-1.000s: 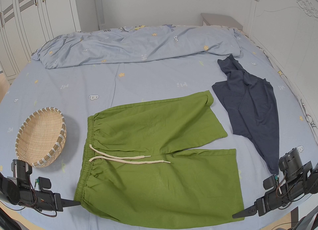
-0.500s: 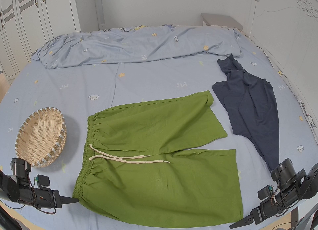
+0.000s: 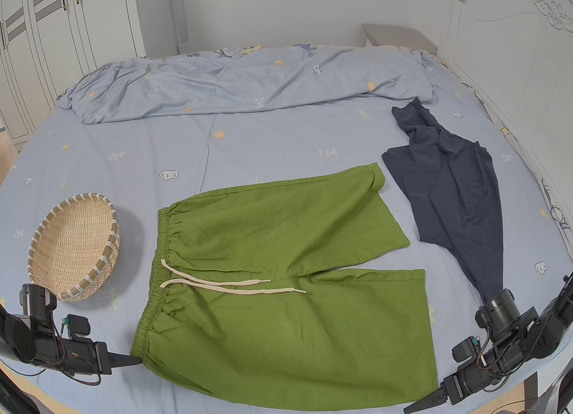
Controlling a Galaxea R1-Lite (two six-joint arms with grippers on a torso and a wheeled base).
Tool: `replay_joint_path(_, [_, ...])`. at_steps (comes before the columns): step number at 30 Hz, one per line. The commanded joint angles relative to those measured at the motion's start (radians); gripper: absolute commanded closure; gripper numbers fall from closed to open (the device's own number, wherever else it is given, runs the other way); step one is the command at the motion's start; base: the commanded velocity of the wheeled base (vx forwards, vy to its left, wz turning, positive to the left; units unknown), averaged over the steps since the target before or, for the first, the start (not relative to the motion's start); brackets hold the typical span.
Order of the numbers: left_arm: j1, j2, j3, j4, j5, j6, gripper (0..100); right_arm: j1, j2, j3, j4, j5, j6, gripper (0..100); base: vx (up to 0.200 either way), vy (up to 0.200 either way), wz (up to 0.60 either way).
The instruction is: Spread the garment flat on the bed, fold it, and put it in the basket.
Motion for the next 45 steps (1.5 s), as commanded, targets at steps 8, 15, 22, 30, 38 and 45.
replay_joint_path(8, [-0.001,0.001,0.0,0.0,0.0,0.0,100,-0.002,0.068,0.01,-0.111,0.007,-0.001,0,0.0,0.0,0.0])
replay_joint_path(15, [0.0,0.001,0.0,0.0,0.0,0.0,100,-0.014,0.08,0.018,-0.134,0.009,-0.001,0,0.0,0.0,0.0])
replay_joint_path(22, [0.0,0.002,0.0,0.0,0.0,0.0,100,-0.072,0.075,0.056,-0.136,0.0,-0.028,0,0.0,0.0,0.0])
replay_joint_path(30, [0.002,0.004,0.0,0.0,0.0,0.0,100,-0.106,0.074,0.102,-0.136,-0.006,-0.09,100,0.0,0.0,0.0])
replay_joint_path(38, [0.002,0.004,0.0,0.0,0.0,0.0,100,-0.112,0.071,0.125,-0.136,-0.036,-0.117,100,0.0,0.0,0.0])
replay_joint_path(45, [-0.001,-0.001,0.018,0.001,0.0,0.0,100,-0.112,-0.034,0.16,-0.127,-0.042,-0.133,100,0.0,0.0,0.0])
